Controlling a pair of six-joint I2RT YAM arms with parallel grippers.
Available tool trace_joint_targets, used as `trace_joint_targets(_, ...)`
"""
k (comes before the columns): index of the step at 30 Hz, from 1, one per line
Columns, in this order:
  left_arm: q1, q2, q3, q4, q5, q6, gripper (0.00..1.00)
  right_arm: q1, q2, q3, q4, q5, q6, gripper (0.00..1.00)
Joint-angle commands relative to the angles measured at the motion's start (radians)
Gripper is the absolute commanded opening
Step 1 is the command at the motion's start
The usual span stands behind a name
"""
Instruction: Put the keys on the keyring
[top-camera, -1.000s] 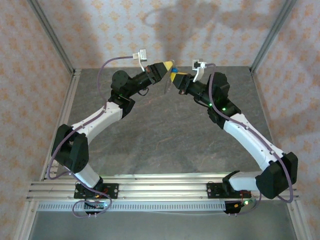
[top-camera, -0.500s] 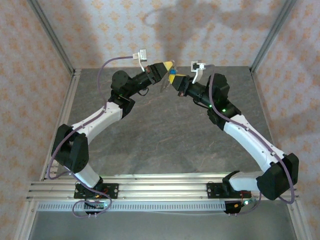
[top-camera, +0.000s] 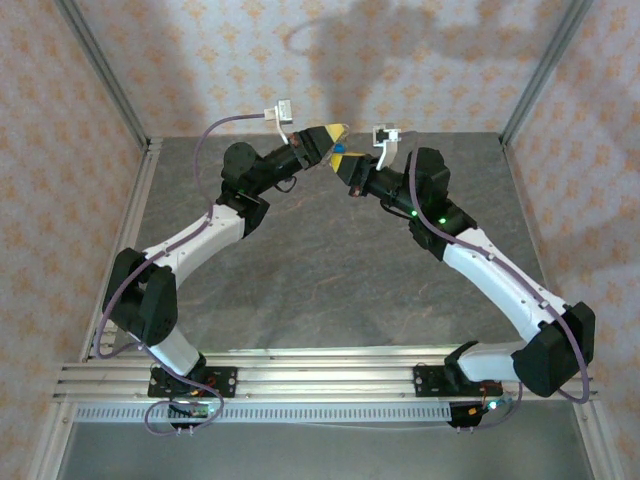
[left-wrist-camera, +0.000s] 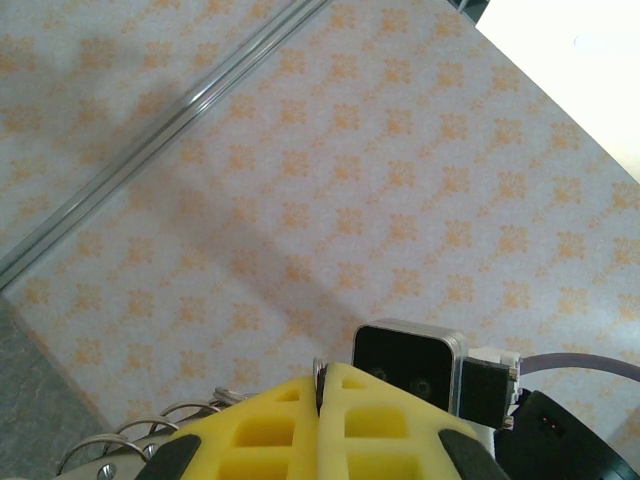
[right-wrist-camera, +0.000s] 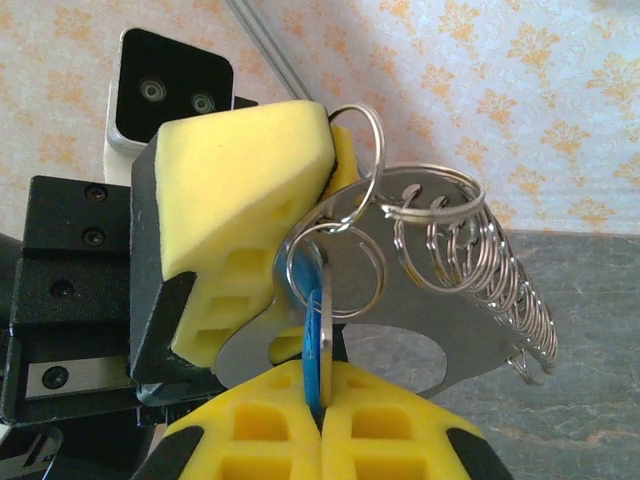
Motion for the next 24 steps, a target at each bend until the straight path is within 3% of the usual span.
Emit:
trace_joint_targets(1, -0.018, -0.012, -0.001, 0.072, -0.01, -0.01, 0.0, 0.035, 0.022, 0.003, 0.004, -0.041, 0.024, 0.0)
trace_joint_targets(8, -0.03, -0.001, -0.008, 0.106, -0.015, -0.013, 0.0, 0.086, 0.112, 0.072, 0.084, -0.149, 0.11, 0.0)
trace_joint_targets(16, -0.034, 0.001, -0.019, 0.115, -0.027, -0.019, 0.0, 0.048, 0.039, 0.026, 0.029, -0.065, 0.081, 0.0)
trace_joint_targets(18, -0.035, 0.003, -0.02, 0.121, -0.034, -0.025, 0.0, 0.029, 0.015, 0.014, 0.018, -0.061, 0.085, 0.06)
trace_joint_targets(22, -0.035, 0.003, -0.029, 0.128, -0.061, -0.03, 0.0, -0.02, -0.057, -0.03, 0.015, -0.052, 0.111, 0.31)
trace_joint_targets(24, -0.034, 0.005, -0.032, 0.138, -0.074, -0.037, 0.0, -0.037, -0.1, -0.053, 0.013, -0.05, 0.12, 0.36)
